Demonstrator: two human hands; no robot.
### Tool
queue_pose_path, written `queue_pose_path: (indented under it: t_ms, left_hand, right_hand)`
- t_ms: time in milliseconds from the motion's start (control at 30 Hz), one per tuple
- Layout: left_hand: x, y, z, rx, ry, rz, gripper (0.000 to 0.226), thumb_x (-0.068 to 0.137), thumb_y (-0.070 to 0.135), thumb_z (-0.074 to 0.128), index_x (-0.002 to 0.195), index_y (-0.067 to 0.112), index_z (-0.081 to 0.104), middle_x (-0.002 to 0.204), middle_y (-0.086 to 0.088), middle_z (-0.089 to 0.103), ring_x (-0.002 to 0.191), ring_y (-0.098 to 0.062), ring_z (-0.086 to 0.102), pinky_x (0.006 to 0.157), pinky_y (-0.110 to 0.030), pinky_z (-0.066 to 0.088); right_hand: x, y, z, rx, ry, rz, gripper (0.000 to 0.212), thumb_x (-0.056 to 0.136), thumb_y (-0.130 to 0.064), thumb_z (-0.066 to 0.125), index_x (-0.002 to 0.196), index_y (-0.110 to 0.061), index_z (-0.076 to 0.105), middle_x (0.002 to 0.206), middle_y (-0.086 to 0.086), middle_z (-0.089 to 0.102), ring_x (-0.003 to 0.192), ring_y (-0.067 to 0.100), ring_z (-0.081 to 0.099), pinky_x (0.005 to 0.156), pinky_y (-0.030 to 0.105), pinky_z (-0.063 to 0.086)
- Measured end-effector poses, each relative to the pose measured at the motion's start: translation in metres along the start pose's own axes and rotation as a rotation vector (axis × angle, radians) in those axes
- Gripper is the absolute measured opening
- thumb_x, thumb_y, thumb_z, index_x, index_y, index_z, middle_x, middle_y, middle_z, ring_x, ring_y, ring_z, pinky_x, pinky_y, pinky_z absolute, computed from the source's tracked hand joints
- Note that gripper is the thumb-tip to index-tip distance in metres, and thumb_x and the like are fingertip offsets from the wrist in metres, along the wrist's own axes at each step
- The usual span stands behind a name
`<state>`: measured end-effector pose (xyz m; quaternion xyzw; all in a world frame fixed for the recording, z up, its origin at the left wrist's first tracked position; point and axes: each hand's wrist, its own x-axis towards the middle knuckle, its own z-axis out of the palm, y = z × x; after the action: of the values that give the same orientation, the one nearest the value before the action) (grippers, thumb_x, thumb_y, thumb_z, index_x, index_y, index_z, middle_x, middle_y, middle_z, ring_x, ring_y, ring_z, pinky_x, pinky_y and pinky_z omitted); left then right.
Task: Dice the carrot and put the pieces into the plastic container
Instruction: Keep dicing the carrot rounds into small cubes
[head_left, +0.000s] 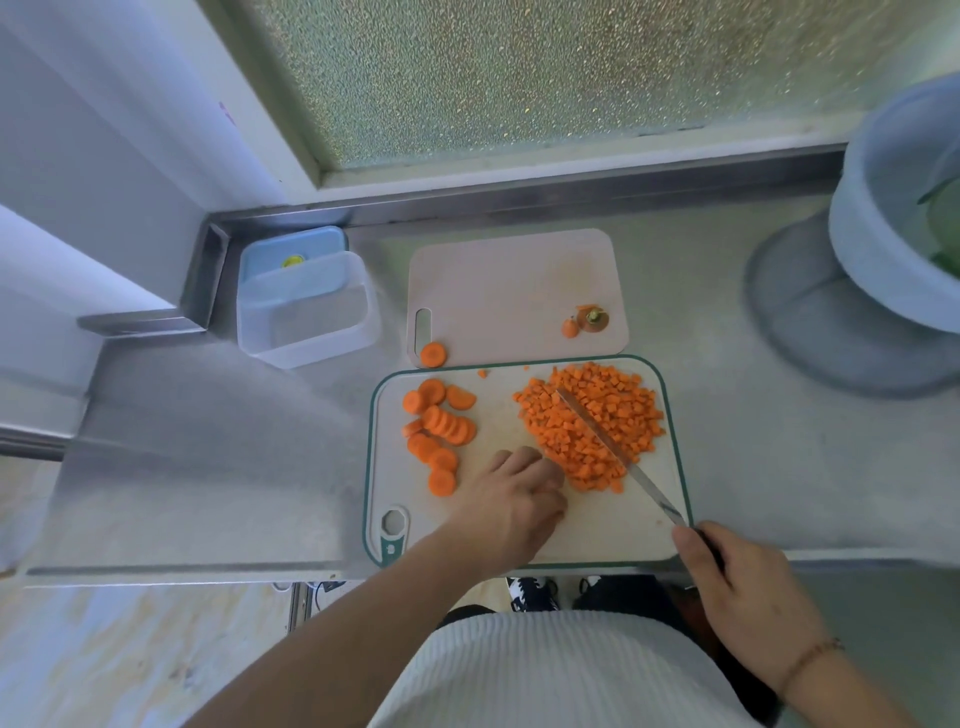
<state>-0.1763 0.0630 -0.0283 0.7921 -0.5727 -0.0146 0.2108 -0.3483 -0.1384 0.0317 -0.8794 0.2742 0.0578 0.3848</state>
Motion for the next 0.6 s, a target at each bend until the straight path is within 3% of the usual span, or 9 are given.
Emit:
queue_pose_path:
  t_ms: [133,267,333,400,467,567,600]
  left_hand:
    - [0.000,-0.015,-0.009,-0.094,0.182,-0.228,0.020,0.091,0.024,0.061,0.089,0.014,0.079,0.094,-0.003,0.068,0.081,-0.025,0.059,0.071,-0.033,0.050]
    - [-0.011,-0.035,-0.009,-0.100,0.016,-0.216,0.025,0.093,0.025,0.055,0.090,0.014,0.078,0.094,-0.003,0.067,0.075,-0.025,0.060,0.064,-0.038,0.055]
    - [-0.015,-0.033,-0.011,-0.120,-0.028,-0.178,0.027,0.097,0.027,0.053,0.095,0.013,0.076,0.100,-0.004,0.066,0.078,-0.024,0.060,0.070,-0.037,0.055]
    - [-0.021,-0.029,-0.011,-0.131,-0.042,-0.175,0.030,0.099,0.033,0.053,0.105,0.013,0.075,0.106,-0.003,0.066,0.084,-0.022,0.058,0.076,-0.035,0.053]
    - [-0.026,-0.025,-0.010,-0.099,-0.060,-0.190,0.039,0.094,0.045,0.058,0.116,0.016,0.071,0.113,-0.002,0.064,0.091,-0.020,0.056,0.079,-0.034,0.052]
    - [-0.030,-0.021,-0.004,0.044,-0.055,-0.130,0.042,0.088,0.048,0.061,0.120,0.022,0.066,0.114,0.001,0.064,0.092,-0.021,0.058,0.072,-0.034,0.051]
    - [-0.031,-0.020,-0.001,0.085,-0.036,-0.104,0.036,0.089,0.045,0.061,0.117,0.024,0.068,0.112,0.002,0.064,0.089,-0.021,0.058,0.070,-0.034,0.050]
  right_hand:
    - [-0.004,-0.008,0.001,0.062,-0.029,0.032,0.079,0.072,-0.091,0.018,0.058,-0.019,0.049,0.058,0.007,0.057,0.045,0.016,0.048,0.044,0.023,0.036]
    - [-0.011,-0.013,0.008,0.306,-0.204,0.213,0.070,0.075,-0.084,0.031,0.058,-0.017,0.039,0.049,-0.003,0.038,0.044,0.011,0.033,0.042,0.022,0.029]
    - [-0.015,-0.013,0.007,0.436,-0.319,0.358,0.061,0.074,-0.073,0.040,0.062,-0.013,0.040,0.056,0.006,0.036,0.045,0.015,0.028,0.041,0.020,0.024]
    - [-0.017,-0.008,0.006,0.458,-0.374,0.419,0.077,0.069,-0.080,0.043,0.069,-0.003,0.046,0.061,0.010,0.039,0.054,0.021,0.032,0.048,0.024,0.028]
    - [-0.018,0.001,0.007,0.431,-0.392,0.427,0.101,0.059,-0.093,0.044,0.083,0.005,0.054,0.068,0.009,0.049,0.065,0.025,0.046,0.065,0.033,0.034]
    - [-0.020,0.001,0.007,0.403,-0.407,0.449,0.110,0.051,-0.097,0.045,0.092,0.004,0.057,0.075,0.010,0.054,0.078,0.030,0.056,0.074,0.036,0.030]
    - [-0.019,0.000,0.006,0.404,-0.426,0.437,0.111,0.051,-0.098,0.043,0.091,0.004,0.057,0.073,0.015,0.055,0.075,0.028,0.052,0.072,0.040,0.040]
